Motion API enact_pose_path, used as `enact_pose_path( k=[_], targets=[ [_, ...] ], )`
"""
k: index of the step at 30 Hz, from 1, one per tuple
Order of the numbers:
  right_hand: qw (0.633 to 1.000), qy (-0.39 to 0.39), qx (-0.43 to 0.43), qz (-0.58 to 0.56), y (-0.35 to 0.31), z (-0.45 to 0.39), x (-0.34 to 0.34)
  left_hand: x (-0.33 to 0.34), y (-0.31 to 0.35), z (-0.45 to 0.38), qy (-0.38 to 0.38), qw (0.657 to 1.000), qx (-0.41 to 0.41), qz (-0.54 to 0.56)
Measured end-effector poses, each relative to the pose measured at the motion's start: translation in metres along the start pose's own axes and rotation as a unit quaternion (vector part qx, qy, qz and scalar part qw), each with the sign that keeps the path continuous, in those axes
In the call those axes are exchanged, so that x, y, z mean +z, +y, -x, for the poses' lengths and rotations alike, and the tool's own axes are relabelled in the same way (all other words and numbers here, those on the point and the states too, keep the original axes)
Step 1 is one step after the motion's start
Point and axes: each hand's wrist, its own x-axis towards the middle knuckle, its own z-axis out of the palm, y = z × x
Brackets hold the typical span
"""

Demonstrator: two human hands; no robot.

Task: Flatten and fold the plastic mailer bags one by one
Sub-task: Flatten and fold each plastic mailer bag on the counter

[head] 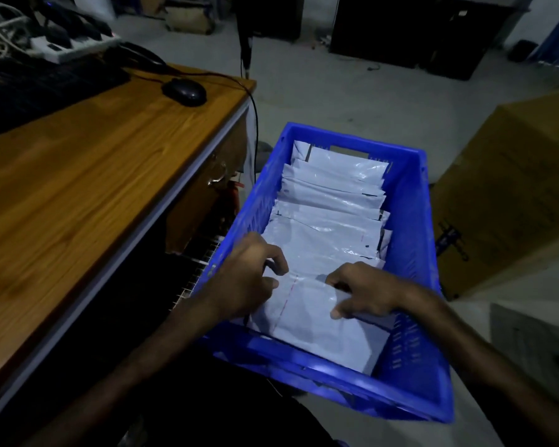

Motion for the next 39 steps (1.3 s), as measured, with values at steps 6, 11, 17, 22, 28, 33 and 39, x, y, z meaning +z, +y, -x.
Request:
enact_pose_path(
  k=[6,11,17,22,28,33,39],
  targets=[
    [0.995,-0.025,0.044,0.090,-0.005,-0.011,0.005,0.012,-0.004,0.004,0.002,0.989,0.094,-0.114],
    [0.986,-0.029,0.100,0.129,-0.012,-0.017,0.010,0.017,0.013,0.000,-0.250,0.964,-0.034,-0.090],
    [0.956,0.010,0.138,0.259,-0.029,-0.011,0.010,0.032,0.024,-0.017,-0.401,0.892,-0.052,-0.204],
    [0.945,0.095,0.146,0.276,-0.028,0.012,0.010,0.036,0.017,-0.023,-0.427,0.872,-0.076,-0.228],
    [0.986,-0.056,0.047,0.152,-0.024,0.033,0.030,0.041,0.018,-0.022,-0.444,0.851,-0.089,-0.264],
    [0.976,-0.111,0.041,0.182,-0.017,0.029,0.045,0.043,0.023,-0.019,-0.429,0.848,-0.103,-0.295],
    [0.974,-0.105,0.048,0.194,-0.022,0.033,0.037,0.041,0.021,-0.017,-0.411,0.872,-0.111,-0.244]
  ],
)
